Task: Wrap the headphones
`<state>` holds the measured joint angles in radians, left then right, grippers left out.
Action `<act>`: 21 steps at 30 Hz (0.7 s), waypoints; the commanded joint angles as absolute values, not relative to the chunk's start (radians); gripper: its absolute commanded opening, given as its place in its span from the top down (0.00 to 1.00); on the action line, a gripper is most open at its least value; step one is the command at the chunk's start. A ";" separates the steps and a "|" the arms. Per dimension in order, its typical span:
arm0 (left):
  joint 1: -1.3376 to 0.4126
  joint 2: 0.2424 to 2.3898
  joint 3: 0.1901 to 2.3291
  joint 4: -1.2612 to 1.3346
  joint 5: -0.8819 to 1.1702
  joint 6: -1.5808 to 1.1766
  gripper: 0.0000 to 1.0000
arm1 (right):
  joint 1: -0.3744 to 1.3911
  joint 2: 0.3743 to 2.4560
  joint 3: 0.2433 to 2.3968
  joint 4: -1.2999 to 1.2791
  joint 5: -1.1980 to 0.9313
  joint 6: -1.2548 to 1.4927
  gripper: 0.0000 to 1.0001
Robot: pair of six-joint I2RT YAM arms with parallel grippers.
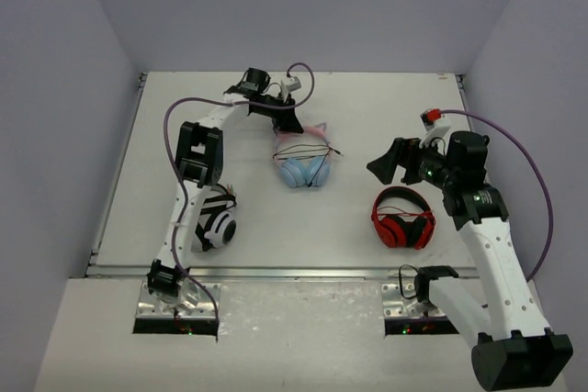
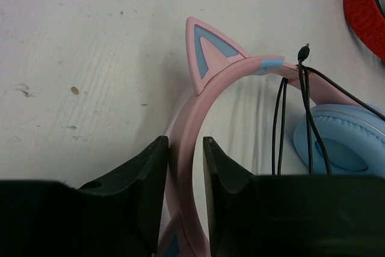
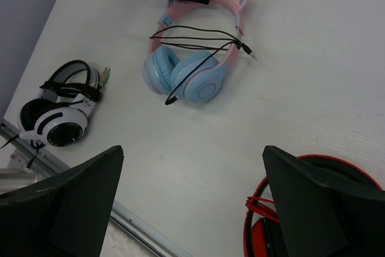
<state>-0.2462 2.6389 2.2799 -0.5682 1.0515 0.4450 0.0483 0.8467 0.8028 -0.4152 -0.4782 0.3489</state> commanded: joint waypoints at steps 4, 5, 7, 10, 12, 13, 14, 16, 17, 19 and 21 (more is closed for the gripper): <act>-0.273 2.628 2.332 -0.594 1.100 0.483 0.69 | 0.052 0.828 0.784 -0.354 -0.508 0.360 0.01; -0.276 2.623 2.330 -0.595 1.095 0.486 0.68 | 0.052 0.827 0.782 -0.353 -0.511 0.362 0.01; -0.285 2.615 2.329 -0.577 1.077 0.477 0.59 | 0.052 0.827 0.782 -0.353 -0.515 0.362 0.01; -0.299 2.589 2.309 -0.513 1.008 0.428 0.49 | 0.052 0.822 0.781 -0.353 -0.522 0.364 0.01; -0.305 2.566 2.287 -0.485 0.962 0.403 0.47 | 0.052 0.819 0.781 -0.353 -0.522 0.361 0.01; -0.307 2.559 2.283 -0.457 0.934 0.394 0.46 | 0.052 0.818 0.781 -0.356 -0.522 0.359 0.01; -0.307 2.542 2.272 -0.443 0.916 0.371 0.45 | 0.052 0.813 0.781 -0.356 -0.520 0.356 0.01; -0.305 2.495 2.228 -0.375 0.800 0.313 0.45 | 0.052 0.810 0.779 -0.350 -0.509 0.356 0.01; -0.301 2.470 2.203 -0.342 0.751 0.293 0.42 | 0.052 0.814 0.779 -0.347 -0.505 0.354 0.01; -0.292 2.394 2.152 -0.237 0.617 0.217 0.40 | 0.052 0.822 0.785 -0.353 -0.492 0.351 0.01; -0.272 2.337 2.080 -0.127 0.457 0.142 0.35 | 0.052 0.836 0.788 -0.357 -0.459 0.348 0.01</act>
